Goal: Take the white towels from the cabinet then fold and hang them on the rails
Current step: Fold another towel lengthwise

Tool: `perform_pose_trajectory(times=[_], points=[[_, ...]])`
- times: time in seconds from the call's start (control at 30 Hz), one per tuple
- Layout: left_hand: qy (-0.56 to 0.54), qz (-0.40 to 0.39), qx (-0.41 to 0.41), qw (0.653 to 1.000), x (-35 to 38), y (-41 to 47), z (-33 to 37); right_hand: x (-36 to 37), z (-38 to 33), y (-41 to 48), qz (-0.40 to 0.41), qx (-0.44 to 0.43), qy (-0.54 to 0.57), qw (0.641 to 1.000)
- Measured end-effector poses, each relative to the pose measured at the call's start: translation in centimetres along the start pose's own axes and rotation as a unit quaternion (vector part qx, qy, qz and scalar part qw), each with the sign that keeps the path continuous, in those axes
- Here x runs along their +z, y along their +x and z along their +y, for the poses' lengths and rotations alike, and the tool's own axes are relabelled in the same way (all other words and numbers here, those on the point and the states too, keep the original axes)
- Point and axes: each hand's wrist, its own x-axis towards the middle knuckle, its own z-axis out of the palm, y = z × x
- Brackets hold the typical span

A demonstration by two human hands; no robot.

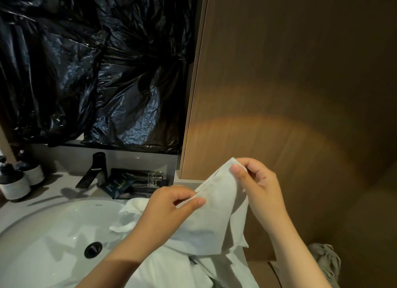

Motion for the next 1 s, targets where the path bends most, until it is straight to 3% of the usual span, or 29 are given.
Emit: perform_pose_trajectory(times=[0.33, 0.57, 1.0], points=[[0.043, 0.005, 0.049, 0.998, -1.3, 1.3, -1.4, -2.2, -2.6, 2.9, 0.053, -0.06, -0.052, 0.995], [0.075, 0.011, 0.044, 0.996, -2.0, 1.7, -2.0, -3.7, -4.5, 4.9, 0.13, -0.091, -0.078, 0.984], [0.146, 0.026, 0.036, 0.988, -3.9, 3.9, -3.2, -7.2, -7.7, 8.0, 0.195, -0.151, -0.149, 0.958]])
